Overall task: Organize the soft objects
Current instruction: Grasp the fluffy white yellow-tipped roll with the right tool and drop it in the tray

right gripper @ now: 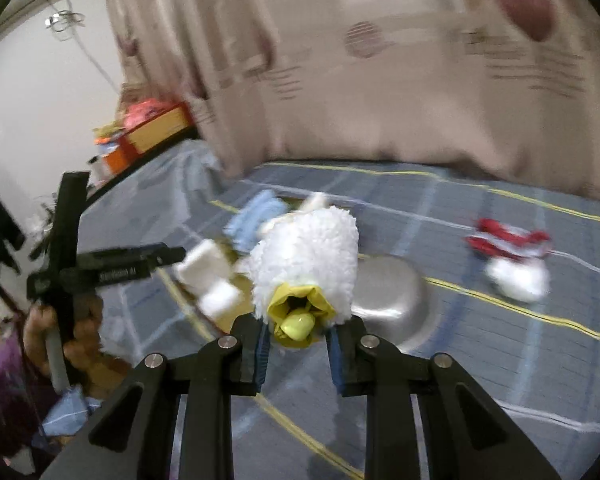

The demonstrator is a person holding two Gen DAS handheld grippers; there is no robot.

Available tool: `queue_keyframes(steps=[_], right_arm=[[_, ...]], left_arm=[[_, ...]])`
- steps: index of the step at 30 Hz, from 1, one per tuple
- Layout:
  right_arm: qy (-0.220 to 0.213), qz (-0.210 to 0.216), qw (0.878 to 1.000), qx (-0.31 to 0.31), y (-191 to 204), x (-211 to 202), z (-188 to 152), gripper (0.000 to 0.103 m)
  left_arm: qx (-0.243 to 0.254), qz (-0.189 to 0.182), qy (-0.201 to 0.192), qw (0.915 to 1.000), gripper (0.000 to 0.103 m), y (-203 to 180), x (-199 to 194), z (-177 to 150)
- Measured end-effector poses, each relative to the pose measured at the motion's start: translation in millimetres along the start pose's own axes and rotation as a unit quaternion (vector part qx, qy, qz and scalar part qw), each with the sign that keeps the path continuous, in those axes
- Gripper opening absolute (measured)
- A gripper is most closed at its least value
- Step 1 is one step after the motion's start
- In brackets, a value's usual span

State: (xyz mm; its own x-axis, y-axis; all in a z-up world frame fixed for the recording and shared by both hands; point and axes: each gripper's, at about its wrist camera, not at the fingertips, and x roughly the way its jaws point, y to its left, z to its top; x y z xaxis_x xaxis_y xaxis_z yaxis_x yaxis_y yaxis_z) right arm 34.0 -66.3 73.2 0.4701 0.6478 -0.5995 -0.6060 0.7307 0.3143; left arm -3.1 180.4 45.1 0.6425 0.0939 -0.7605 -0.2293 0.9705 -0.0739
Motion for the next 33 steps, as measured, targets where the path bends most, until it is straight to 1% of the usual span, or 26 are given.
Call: queue_keyframes(steps=[2,4,6,8,10,12,14,18,25,29,31,32,33], right_arm=[[0.012,0.020,1.000,-0.007,15,20,8,0.022],[0.026,0.042,0.999,-0.008,26,44,14,0.022],[0.046,0.052,0.998,-0.008,33,69,18,0.022],[0.066,0.065,0.996,0.000,38,96,20,0.022],[0.082,0.064,0.995,-0.002,47,120,22,0.022],[0.093,0.058,0.994,-0.010,54,138,23,0.022],[0.106,0.049,0.993,-0.013,61,158,24,0.022],[0.117,0.032,0.993,-0.003,66,182,28,0.022],[0.132,0.022,0.991,0.002,75,203,27,0.024],[0.135,0.010,0.991,-0.006,80,207,25,0.032],[0.132,0.012,0.991,-0.004,80,206,26,0.033],[0.127,0.009,0.992,-0.005,80,203,26,0.040],[0.124,0.008,0.992,-0.005,78,200,27,0.050]], left_arm=[[-0.019,0.008,-0.013,0.9997,0.045,4,-13,-10],[-0.046,0.023,-0.017,0.9985,0.045,10,-23,-26],[-0.078,0.033,-0.027,0.9960,0.045,18,-35,-44],[-0.086,0.056,-0.041,0.9938,0.046,23,-42,-54],[-0.076,0.082,-0.057,0.9921,0.046,22,-48,-60],[-0.073,0.097,-0.065,0.9905,0.046,24,-50,-61],[-0.075,0.089,-0.070,0.9907,0.046,26,-53,-60],[-0.071,0.083,-0.069,0.9916,0.046,27,-56,-60],[-0.085,0.071,-0.064,0.9918,0.046,36,-54,-59],[-0.090,0.078,-0.056,0.9913,0.046,39,-50,-60],[-0.093,0.080,-0.053,0.9910,0.046,40,-49,-61],[-0.096,0.080,-0.052,0.9908,0.046,41,-49,-61],[-0.099,0.079,-0.051,0.9906,0.046,41,-49,-61]])
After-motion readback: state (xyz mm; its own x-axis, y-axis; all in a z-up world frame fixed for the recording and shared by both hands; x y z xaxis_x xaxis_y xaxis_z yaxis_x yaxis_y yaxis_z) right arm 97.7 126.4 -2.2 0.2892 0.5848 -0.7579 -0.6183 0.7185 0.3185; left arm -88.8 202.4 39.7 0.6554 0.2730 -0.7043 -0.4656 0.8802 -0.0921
